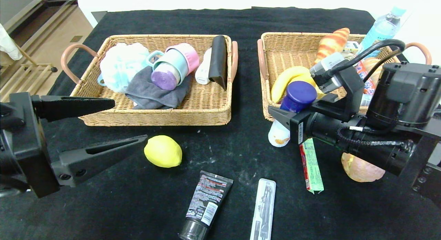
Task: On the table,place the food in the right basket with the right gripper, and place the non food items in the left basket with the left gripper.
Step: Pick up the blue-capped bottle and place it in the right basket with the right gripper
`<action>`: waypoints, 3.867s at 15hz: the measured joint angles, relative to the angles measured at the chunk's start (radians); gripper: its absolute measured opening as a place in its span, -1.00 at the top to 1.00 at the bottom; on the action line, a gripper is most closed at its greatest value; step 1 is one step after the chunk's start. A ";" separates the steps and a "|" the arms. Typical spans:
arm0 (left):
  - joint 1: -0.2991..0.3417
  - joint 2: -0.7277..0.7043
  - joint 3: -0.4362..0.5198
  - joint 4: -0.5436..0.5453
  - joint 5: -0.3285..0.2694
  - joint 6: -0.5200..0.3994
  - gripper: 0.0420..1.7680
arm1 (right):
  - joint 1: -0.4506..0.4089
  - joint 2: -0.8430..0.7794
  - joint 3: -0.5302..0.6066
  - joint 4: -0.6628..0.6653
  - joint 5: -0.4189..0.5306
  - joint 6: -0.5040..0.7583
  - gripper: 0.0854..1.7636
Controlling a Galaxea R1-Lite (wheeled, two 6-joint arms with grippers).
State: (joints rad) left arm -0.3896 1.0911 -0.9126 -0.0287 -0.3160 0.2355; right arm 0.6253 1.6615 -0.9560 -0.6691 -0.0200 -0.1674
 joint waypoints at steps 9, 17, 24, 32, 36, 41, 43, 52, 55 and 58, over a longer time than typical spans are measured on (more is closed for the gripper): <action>0.000 0.000 0.000 0.003 0.000 0.000 -0.94 | -0.001 -0.009 -0.007 0.014 0.003 0.000 0.10; 0.000 -0.001 0.000 0.003 -0.001 0.001 -0.94 | 0.034 -0.083 -0.191 0.259 -0.043 0.000 0.10; -0.001 -0.002 0.000 0.004 -0.004 0.001 -0.94 | 0.016 -0.052 -0.400 0.344 -0.066 -0.004 0.10; -0.001 -0.002 -0.001 0.000 -0.003 -0.003 -0.94 | -0.087 0.112 -0.676 0.364 -0.064 -0.030 0.10; 0.000 -0.002 0.000 -0.001 0.000 -0.003 -0.94 | -0.141 0.238 -0.844 0.365 -0.061 -0.037 0.10; 0.000 -0.004 0.001 -0.002 0.001 -0.001 -0.94 | -0.185 0.391 -1.020 0.368 -0.037 -0.038 0.10; 0.000 -0.002 0.001 -0.001 0.001 0.000 -0.94 | -0.189 0.420 -1.032 0.354 -0.038 -0.039 0.10; 0.000 -0.002 0.003 -0.001 0.001 0.001 -0.94 | -0.196 0.454 -1.034 0.316 -0.043 -0.043 0.10; 0.000 -0.002 0.003 -0.002 0.001 0.001 -0.94 | -0.196 0.462 -1.034 0.301 -0.042 -0.053 0.02; 0.000 -0.002 0.003 -0.003 0.001 0.000 -0.94 | -0.195 0.464 -1.034 0.299 -0.041 -0.054 -0.28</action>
State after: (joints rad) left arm -0.3896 1.0891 -0.9096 -0.0313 -0.3149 0.2357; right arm 0.4304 2.1257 -1.9896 -0.3698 -0.0606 -0.2211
